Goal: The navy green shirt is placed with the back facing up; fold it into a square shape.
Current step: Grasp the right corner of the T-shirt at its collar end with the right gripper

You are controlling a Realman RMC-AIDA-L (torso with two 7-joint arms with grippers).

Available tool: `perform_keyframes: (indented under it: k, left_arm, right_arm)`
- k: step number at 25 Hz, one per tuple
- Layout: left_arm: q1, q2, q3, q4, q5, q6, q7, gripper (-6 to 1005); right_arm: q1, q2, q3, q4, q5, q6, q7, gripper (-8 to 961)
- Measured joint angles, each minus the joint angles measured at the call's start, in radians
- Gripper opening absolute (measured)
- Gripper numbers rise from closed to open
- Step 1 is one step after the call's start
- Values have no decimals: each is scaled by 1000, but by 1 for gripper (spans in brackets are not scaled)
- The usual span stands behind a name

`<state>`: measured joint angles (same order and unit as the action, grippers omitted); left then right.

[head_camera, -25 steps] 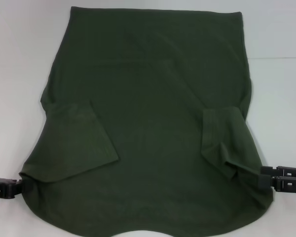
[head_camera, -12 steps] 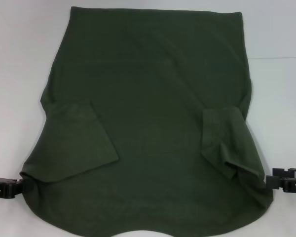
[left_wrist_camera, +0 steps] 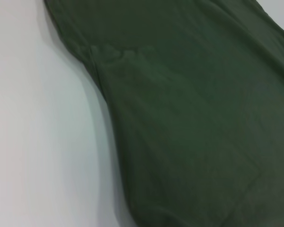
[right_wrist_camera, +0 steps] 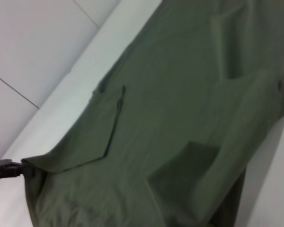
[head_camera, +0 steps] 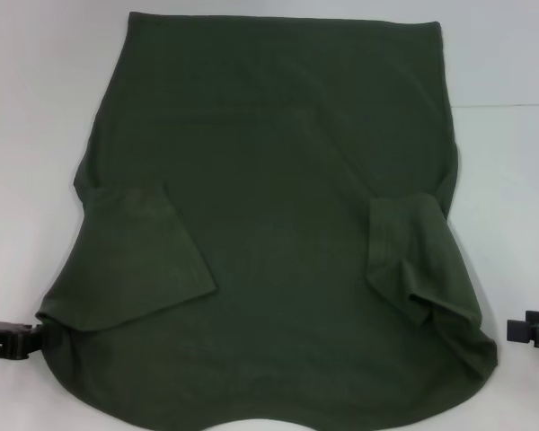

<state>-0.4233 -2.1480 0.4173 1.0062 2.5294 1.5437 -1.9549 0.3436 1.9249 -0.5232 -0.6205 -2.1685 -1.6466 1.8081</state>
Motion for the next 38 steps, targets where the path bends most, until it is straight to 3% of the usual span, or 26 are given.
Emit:
perform_keyframes:
  k: [6,14,38]
  left_arm:
    - [-2,-3,-1,-2,0,-4,3,28]
    - [-3,-2,-2,-12,-2,-7,5,27]
    - [-6,4,-2,-25,-1,-19,8,27]
  right_arm:
    - [29,30,-2,9,-71,67,0,846]
    - [53,54,-5,11,-115,96,1,840]
    - [70,68,-34,19,-129,103,0,821]
